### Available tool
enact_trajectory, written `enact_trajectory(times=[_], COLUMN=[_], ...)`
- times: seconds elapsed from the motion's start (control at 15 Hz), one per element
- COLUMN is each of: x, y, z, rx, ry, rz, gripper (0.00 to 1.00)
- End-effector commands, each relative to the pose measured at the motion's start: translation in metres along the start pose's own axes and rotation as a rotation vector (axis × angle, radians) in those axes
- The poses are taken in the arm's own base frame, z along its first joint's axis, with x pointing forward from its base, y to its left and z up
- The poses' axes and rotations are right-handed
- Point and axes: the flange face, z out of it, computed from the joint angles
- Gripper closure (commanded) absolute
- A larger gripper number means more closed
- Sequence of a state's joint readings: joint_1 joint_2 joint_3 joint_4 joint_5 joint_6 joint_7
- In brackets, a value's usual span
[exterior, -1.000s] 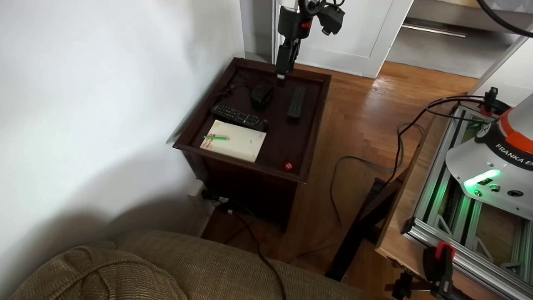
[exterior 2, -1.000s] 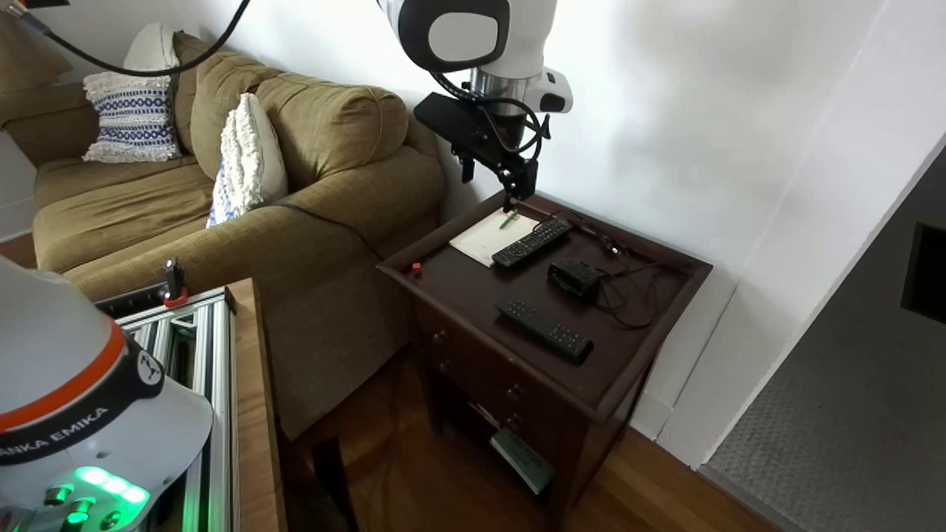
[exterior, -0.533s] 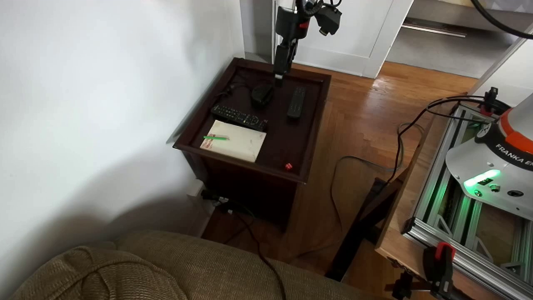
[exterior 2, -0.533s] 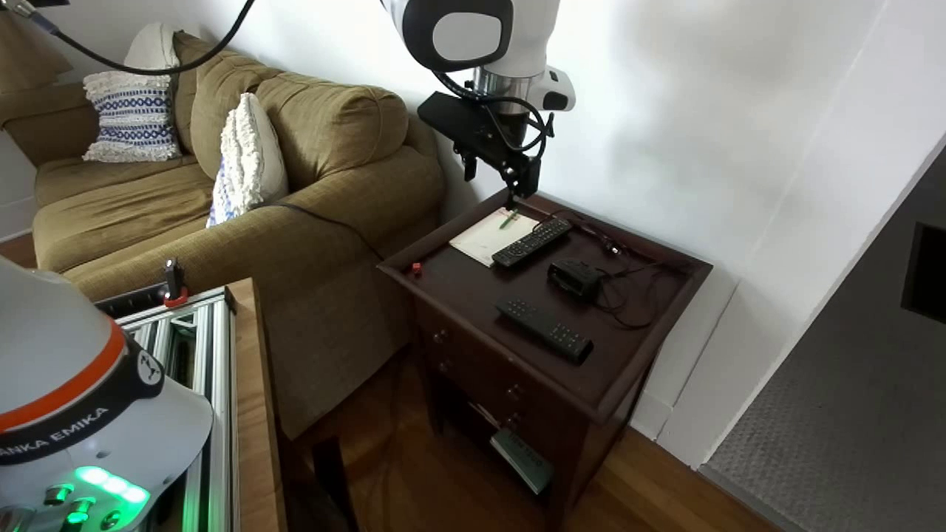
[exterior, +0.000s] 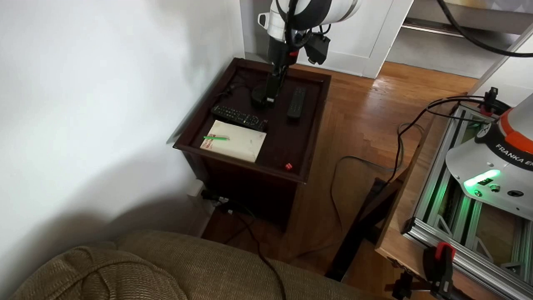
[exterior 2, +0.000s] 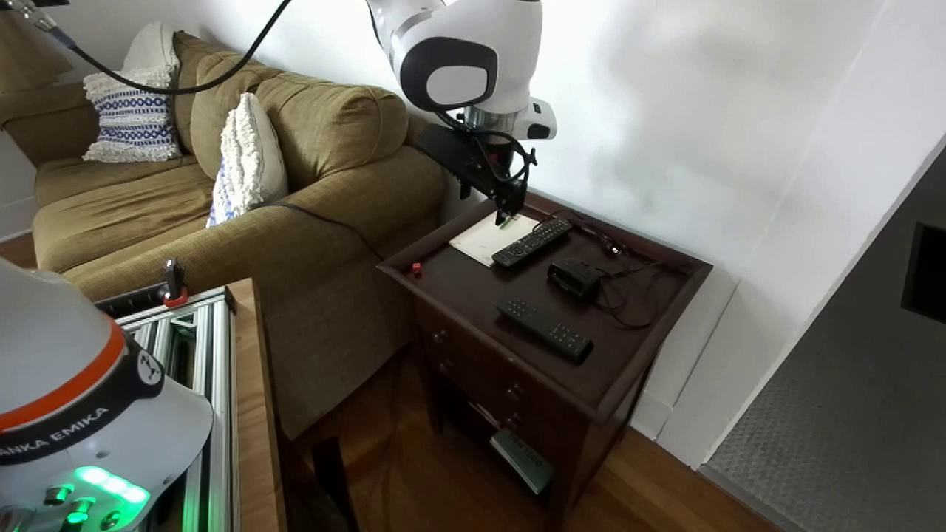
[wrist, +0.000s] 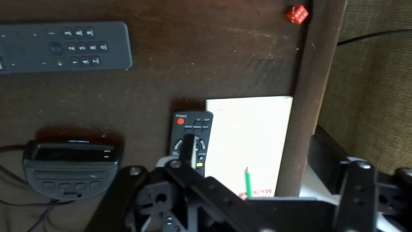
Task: Press a button on the black remote control
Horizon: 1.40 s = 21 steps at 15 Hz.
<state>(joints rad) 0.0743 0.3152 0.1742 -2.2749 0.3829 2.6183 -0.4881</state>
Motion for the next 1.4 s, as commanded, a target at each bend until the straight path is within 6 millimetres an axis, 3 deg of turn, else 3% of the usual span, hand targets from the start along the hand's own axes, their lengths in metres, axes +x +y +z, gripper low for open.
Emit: enact_trajectory(times=[0.0, 0.4, 0.53, 0.93, 1.33], x=[0.009, 0.017, 0.015, 0.008, 0.007], y=[0.007, 0.038, 0.046, 0.056, 0.056], z=[0.031, 0.059, 0.068, 0.091, 0.102], rx=[0.026, -0.019, -0.012, 0.026, 0.046], ry=[0.064, 0.191, 0.193, 0.157, 0.157], rz=[0.036, 0.096, 0.114, 0.136, 0.129], gripper=[0.42, 0.89, 1.0, 1.0, 1.0])
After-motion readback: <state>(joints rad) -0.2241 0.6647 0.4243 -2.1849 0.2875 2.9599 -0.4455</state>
